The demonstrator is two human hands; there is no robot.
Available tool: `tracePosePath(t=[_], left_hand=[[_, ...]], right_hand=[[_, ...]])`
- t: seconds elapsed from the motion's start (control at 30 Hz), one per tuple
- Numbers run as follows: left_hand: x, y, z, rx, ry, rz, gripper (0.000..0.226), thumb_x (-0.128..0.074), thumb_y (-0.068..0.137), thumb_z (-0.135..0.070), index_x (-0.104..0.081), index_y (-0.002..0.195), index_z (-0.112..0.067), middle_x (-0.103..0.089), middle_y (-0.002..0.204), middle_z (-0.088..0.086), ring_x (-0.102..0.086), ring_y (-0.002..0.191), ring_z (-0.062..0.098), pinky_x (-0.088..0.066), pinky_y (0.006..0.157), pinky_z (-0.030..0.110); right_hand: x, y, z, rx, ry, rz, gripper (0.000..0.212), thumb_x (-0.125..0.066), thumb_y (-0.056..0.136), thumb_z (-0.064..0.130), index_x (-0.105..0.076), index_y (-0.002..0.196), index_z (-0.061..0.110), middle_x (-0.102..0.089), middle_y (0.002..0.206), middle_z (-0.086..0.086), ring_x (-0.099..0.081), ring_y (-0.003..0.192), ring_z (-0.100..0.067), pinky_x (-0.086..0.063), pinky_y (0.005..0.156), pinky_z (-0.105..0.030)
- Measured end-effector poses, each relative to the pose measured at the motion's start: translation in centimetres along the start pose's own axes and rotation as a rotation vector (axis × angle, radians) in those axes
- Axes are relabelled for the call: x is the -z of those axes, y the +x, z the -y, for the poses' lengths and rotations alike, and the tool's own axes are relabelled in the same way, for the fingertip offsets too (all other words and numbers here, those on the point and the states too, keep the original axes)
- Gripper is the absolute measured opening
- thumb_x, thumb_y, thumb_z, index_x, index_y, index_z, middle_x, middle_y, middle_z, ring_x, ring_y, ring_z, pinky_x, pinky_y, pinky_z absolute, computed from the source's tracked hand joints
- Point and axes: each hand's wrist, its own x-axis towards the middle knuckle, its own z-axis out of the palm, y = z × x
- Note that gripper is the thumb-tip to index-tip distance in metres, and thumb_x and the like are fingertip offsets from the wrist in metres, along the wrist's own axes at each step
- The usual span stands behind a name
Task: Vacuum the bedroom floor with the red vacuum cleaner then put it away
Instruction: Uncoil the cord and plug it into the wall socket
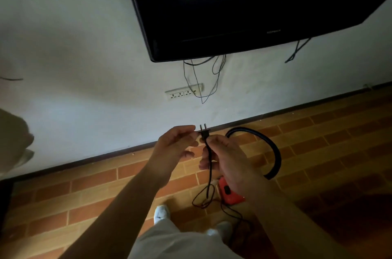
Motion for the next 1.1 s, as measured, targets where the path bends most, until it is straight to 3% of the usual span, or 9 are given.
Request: tracePosePath(t=[0.2, 0.5, 0.6, 0.73, 0.83, 0.97, 1.1], left_hand=[[7.5, 2.2, 0.1, 0.021, 0.043, -0.069, 0.019, -0.065, 0.097, -0.009, -0.069, 0.115, -0.011, -0.076, 0.108, 0.009, -0.071, 0.101, 0.025, -0.057, 0.078, 0.039], [14.3, 7.2, 0.7, 0.005, 0.252, -0.060, 0.024, -0.057, 0.101, -0.011, -0.067, 0.121, -0.020, -0.070, 0.114, -0.001, -0.066, 0.107, 0.021, -0.058, 0.093, 0.043], [15.3, 9.7, 1.5, 0.006, 0.308, -0.077, 0.030, -0.057, 0.101, -0.016, -0.063, 0.129, -0.023, -0.067, 0.118, -0.004, -0.065, 0.106, 0.018, -0.055, 0.096, 0.042], [16.0, 13.9, 3.2, 0.032, 0.350, -0.094, 0.034, -0.055, 0.102, -0.015, -0.059, 0.134, -0.025, -0.064, 0.125, -0.005, -0.063, 0.106, 0.012, -0.053, 0.088, 0.028], [16.3, 18.1, 5.2, 0.016, 0.383, -0.123, 0.038, -0.057, 0.101, -0.015, -0.056, 0.137, -0.025, -0.061, 0.131, -0.010, -0.060, 0.116, 0.011, -0.051, 0.095, 0.029], [16.8, 24.4, 9.1, 0.005, 0.380, -0.182, 0.044, -0.059, 0.100, -0.018, -0.049, 0.142, -0.026, -0.059, 0.132, -0.014, -0.060, 0.114, 0.008, -0.051, 0.083, 0.023], [17.1, 29.7, 13.3, -0.032, 0.398, -0.189, 0.049, -0.060, 0.099, -0.019, -0.045, 0.145, -0.027, -0.059, 0.132, -0.010, -0.061, 0.115, 0.010, -0.054, 0.089, 0.027]], right_hand=[[-6.4, 4.0, -1.8, -0.078, -0.041, -0.021, 0.025, -0.050, 0.109, 0.024, -0.067, 0.112, 0.007, -0.060, 0.071, -0.005, -0.060, 0.065, -0.021, -0.057, 0.076, -0.045], [-12.3, 11.9, -1.5, -0.153, -0.187, -0.166, 0.022, -0.053, 0.107, 0.026, -0.067, 0.102, 0.010, -0.062, 0.070, -0.006, -0.055, 0.062, -0.021, -0.046, 0.057, -0.033], [-12.5, 14.9, -1.4, -0.180, -0.221, -0.194, 0.023, -0.052, 0.107, 0.027, -0.066, 0.104, 0.010, -0.062, 0.071, -0.005, -0.054, 0.061, -0.019, -0.044, 0.057, -0.032], [-11.6, 20.4, -2.6, -0.180, -0.264, -0.205, 0.022, -0.050, 0.108, 0.025, -0.065, 0.105, 0.009, -0.061, 0.071, -0.006, -0.055, 0.059, -0.018, -0.044, 0.054, -0.031], [-10.9, 25.2, -4.3, -0.184, -0.260, -0.192, 0.022, -0.051, 0.107, 0.024, -0.065, 0.106, 0.008, -0.060, 0.070, -0.005, -0.055, 0.058, -0.017, -0.045, 0.054, -0.030], [-9.1, 31.9, -7.8, -0.182, -0.253, -0.186, 0.025, -0.050, 0.107, 0.028, -0.066, 0.106, 0.008, -0.060, 0.068, -0.004, -0.054, 0.057, -0.016, -0.046, 0.054, -0.030], [-7.5, 37.5, -11.1, -0.123, -0.256, -0.158, 0.026, -0.050, 0.107, 0.029, -0.066, 0.101, 0.009, -0.059, 0.065, -0.002, -0.054, 0.052, -0.015, -0.044, 0.051, -0.029]])
